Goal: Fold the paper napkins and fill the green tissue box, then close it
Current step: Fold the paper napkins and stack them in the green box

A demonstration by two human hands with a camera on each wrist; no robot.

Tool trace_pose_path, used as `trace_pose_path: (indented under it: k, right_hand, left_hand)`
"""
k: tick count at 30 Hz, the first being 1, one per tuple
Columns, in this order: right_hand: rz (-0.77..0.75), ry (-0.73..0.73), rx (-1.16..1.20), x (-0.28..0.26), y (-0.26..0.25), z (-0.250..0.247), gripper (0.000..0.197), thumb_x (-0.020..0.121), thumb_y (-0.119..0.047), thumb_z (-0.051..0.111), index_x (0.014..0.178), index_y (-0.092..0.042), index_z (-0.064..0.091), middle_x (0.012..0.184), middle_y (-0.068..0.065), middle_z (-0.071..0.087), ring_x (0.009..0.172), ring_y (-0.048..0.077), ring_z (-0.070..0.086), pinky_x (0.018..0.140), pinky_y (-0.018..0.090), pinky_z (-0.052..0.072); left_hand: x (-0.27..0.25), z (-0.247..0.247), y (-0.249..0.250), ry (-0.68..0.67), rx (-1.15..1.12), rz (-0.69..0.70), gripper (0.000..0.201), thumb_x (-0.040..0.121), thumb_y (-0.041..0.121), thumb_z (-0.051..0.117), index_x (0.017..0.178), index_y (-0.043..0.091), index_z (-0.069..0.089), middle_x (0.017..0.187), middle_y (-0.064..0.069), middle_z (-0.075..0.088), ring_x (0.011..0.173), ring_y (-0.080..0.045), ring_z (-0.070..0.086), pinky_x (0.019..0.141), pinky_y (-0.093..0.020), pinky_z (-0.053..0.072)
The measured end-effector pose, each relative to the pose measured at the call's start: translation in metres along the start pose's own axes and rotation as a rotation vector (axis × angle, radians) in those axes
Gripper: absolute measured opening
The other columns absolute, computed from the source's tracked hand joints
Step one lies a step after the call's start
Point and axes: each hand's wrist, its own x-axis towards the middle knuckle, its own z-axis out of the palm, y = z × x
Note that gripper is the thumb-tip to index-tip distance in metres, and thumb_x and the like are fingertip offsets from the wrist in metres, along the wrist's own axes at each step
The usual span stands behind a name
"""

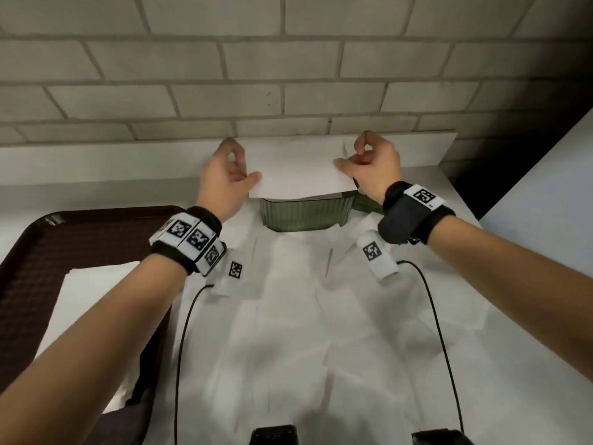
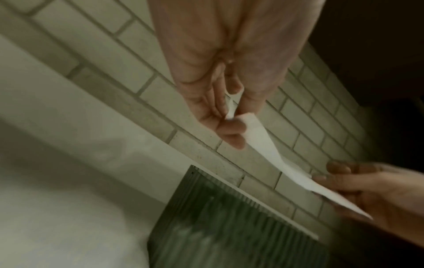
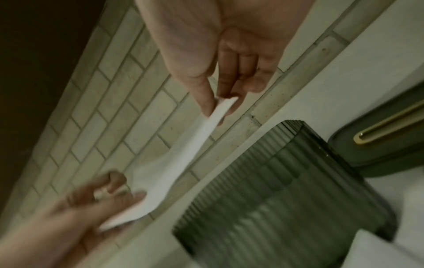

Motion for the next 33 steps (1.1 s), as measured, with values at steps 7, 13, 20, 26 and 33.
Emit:
trace_pose_path:
  k: [7,13,20,26,33]
  right_hand:
    - [-0.110,-0.297,-0.735,0.019,0.011,0.022,0.023,0.088,-0.019,0.054,0.095,-0.024,0.076,0.102,-0.001,0.073,0.100,0.026,0.063,0.102,0.035,0.035]
    - [-0.124,-0.540,-1.189,0.011,0.003,0.028,0.046,0.095,-0.039,0.029,0.070,-0.013,0.058,0.066,0.003,0.042,0.101,0.026,0.048,0.108,0.051,0.015]
    - [-0.092,-0.667,-1.183,0.001,0.005,0.028,0.080,0.094,-0.063,0.003,0.059,-0.019,0.059,0.076,0.005,0.061,0.114,0.028,0.047,0.110,0.057,0.009]
    - [-0.389,-0.323,-0.675,-0.028,-0.007,0.020,0.029,0.092,-0.038,0.049,0.077,-0.020,0.067,0.079,-0.003,0.067,0.082,0.018,0.059,0.093,0.039,0.039]
    - [-0.202,-0.958,-0.700,-0.065,0.018,0.069,0.049,0.087,-0.035,0.062,0.132,-0.017,0.056,0.130,0.006,0.058,0.119,0.024,0.052,0.099,0.033,0.043]
  left_hand:
    - [0.044,0.039,-0.004,-0.397,0.793,0.060,0.018,0.084,0.007,0.057,0.095,0.010,0.071,0.098,-0.014,0.065,0.092,-0.034,0.061,0.087,-0.035,0.050]
    - [0.046,0.054,0.009,-0.608,1.233,0.094,0.024,0.093,0.029,0.042,0.078,0.013,0.052,0.077,-0.006,0.047,0.091,-0.027,0.041,0.103,-0.043,0.024]
    - [0.038,0.060,0.008,-0.742,1.343,0.070,0.057,0.099,0.050,0.015,0.076,0.018,0.055,0.104,-0.012,0.056,0.125,-0.030,0.038,0.111,-0.057,0.006]
    - [0.007,0.028,0.007,-0.288,1.071,0.280,0.027,0.087,0.032,0.051,0.086,0.015,0.072,0.104,-0.013,0.055,0.106,-0.034,0.046,0.089,-0.047,0.036]
    - [-0.054,0.009,-0.019,-0.420,0.671,-0.015,0.007,0.082,0.012,0.061,0.084,0.018,0.064,0.089,-0.002,0.065,0.072,-0.020,0.058,0.070,-0.029,0.044]
